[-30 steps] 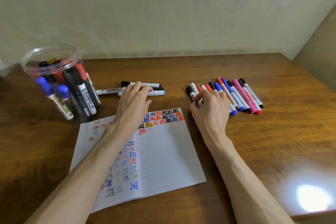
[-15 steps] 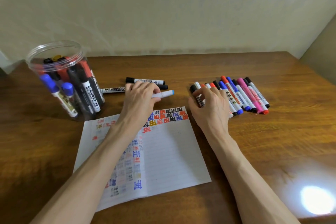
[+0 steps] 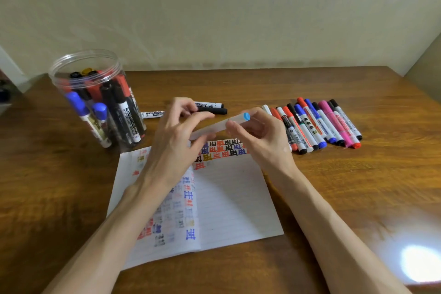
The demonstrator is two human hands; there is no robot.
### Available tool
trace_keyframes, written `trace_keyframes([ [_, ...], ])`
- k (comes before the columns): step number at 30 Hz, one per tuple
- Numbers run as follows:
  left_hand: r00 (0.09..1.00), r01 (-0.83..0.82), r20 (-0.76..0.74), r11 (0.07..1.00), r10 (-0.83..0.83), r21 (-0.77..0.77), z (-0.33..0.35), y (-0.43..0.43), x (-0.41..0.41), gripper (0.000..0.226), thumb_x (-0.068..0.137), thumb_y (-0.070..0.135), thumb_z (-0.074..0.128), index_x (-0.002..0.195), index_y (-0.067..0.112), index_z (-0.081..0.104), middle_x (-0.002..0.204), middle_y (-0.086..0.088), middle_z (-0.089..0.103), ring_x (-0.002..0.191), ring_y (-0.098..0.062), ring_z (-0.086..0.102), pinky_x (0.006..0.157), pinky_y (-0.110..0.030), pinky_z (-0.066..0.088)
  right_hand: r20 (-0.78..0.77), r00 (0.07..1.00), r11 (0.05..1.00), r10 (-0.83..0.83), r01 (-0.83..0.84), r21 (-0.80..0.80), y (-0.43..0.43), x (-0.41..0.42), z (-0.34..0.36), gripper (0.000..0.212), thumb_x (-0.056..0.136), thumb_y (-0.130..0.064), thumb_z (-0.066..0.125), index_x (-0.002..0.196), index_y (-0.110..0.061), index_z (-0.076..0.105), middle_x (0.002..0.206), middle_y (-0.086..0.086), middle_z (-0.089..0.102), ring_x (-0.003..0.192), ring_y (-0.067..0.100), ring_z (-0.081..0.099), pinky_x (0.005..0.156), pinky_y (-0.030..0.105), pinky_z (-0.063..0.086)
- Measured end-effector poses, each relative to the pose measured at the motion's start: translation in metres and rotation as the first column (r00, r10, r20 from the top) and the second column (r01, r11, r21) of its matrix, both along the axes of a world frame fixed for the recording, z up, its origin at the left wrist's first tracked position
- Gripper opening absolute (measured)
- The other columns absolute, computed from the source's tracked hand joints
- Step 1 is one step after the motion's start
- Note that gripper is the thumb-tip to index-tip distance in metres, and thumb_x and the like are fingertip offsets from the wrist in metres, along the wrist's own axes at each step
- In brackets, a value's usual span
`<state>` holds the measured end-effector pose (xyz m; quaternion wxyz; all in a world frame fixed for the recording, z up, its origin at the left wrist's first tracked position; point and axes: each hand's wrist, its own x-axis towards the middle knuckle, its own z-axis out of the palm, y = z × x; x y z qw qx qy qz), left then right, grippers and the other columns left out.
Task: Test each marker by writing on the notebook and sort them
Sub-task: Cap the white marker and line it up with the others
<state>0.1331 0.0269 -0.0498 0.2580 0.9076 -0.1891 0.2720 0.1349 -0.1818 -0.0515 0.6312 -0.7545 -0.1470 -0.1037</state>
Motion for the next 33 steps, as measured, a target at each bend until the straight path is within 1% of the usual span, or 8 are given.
trace_keyframes([
  [3, 0.993, -0.081, -0.094, 0.996, 0.078, -0.029, 0.003, 0.015, -0.009, 0.050, 0.090, 0.043, 0.065, 0.134, 0.021, 0.065, 0.131, -0.002, 0.055, 0.124, -0.017, 0.050, 0.097, -0.032, 0.044, -0.060, 0.998, 0.993, -0.021, 0.027, 0.115, 0.002, -0.004, 0.004, 0.022, 0.099, -0.021, 0.073, 0.109, -0.002, 0.069, 0.092, 0.005, 0.080, 0.087, 0.013, 0.077, 0.076, 0.023, 0.058],
  [6, 0.980, -0.022, -0.198, 0.998, 0.011, -0.056, 0.001, 0.023, -0.016, 0.044, 0.094, 0.040, 0.062, 0.135, 0.025, 0.063, 0.125, 0.011, 0.064, 0.121, -0.002, 0.052, 0.103, -0.030, 0.043, -0.141, 0.989, 0.974, -0.039, 0.069, 0.218, 0.004, -0.003, 0.006, 0.021, 0.100, -0.023, 0.070, 0.110, -0.004, 0.070, 0.090, 0.008, 0.079, 0.082, 0.016, 0.073, 0.078, 0.026, 0.058],
  [10, 0.959, 0.048, -0.268, 0.987, -0.088, -0.153, -0.003, 0.022, -0.023, 0.024, 0.097, 0.028, 0.063, 0.121, 0.026, 0.066, 0.108, 0.014, 0.070, 0.097, 0.008, 0.065, 0.075, -0.012, 0.055, -0.189, 0.982, 0.959, -0.008, 0.061, 0.278, 0.008, -0.005, 0.004, 0.025, 0.100, -0.027, 0.070, 0.108, -0.003, 0.070, 0.090, 0.012, 0.077, 0.078, 0.021, 0.070, 0.081, 0.036, 0.059],
  [14, 0.940, 0.133, -0.291, 0.976, -0.179, -0.172, -0.003, 0.019, -0.027, 0.034, 0.096, 0.044, 0.055, 0.121, 0.024, 0.066, 0.109, 0.012, 0.070, 0.094, -0.008, 0.070, 0.072, -0.032, 0.061, -0.169, 0.982, 0.988, 0.085, -0.061, 0.142, 0.019, -0.012, -0.005, 0.027, 0.099, -0.033, 0.071, 0.101, -0.006, 0.074, 0.081, 0.009, 0.073, 0.071, 0.018, 0.068, 0.067, 0.028, 0.054],
  [20, 0.922, 0.161, -0.317, 0.964, -0.223, -0.210, 0.000, 0.017, -0.033, 0.038, 0.097, 0.051, 0.052, 0.121, 0.026, 0.069, 0.099, 0.014, 0.072, 0.090, -0.007, 0.069, 0.073, -0.030, 0.056, -0.173, 0.973, 0.982, 0.151, -0.128, 0.136, 0.023, -0.012, -0.006, 0.030, 0.099, -0.029, 0.070, 0.099, 0.000, 0.078, 0.076, 0.016, 0.071, 0.067, 0.023, 0.066, 0.062, 0.029, 0.052],
  [24, 0.894, 0.159, -0.379, 0.959, -0.241, -0.234, 0.001, 0.016, -0.036, 0.036, 0.099, 0.050, 0.049, 0.121, 0.030, 0.069, 0.095, 0.013, 0.072, 0.089, -0.006, 0.069, 0.074, -0.029, 0.055, -0.157, 0.974, 0.981, 0.163, -0.142, 0.135, 0.022, -0.014, -0.006, 0.032, 0.099, -0.030, 0.069, 0.098, 0.000, 0.078, 0.078, 0.018, 0.072, 0.070, 0.025, 0.068, 0.065, 0.032, 0.054],
  [28, 0.911, 0.106, -0.366, 0.966, -0.189, -0.236, 0.001, 0.018, -0.034, 0.037, 0.100, 0.052, 0.047, 0.112, 0.027, 0.072, 0.085, 0.007, 0.073, 0.078, -0.015, 0.070, 0.065, -0.041, 0.057, -0.150, 0.979, 0.983, 0.139, -0.119, 0.137, 0.024, -0.016, -0.005, 0.024, 0.099, -0.021, 0.070, 0.104, 0.001, 0.077, 0.085, 0.010, 0.079, 0.082, 0.018, 0.076, 0.074, 0.026, 0.057],
  [33, 0.935, 0.077, -0.319, 0.966, -0.156, -0.247, 0.000, 0.015, -0.032, 0.033, 0.102, 0.048, 0.052, 0.111, 0.025, 0.074, 0.085, 0.007, 0.075, 0.072, -0.015, 0.072, 0.059, -0.043, 0.059, -0.188, 0.980, 0.988, 0.069, -0.041, 0.147, 0.029, -0.017, 0.000, 0.029, 0.095, -0.032, 0.075, 0.104, -0.005, 0.079, 0.086, 0.009, 0.080, 0.087, 0.024, 0.078, 0.087, 0.041, 0.062],
])
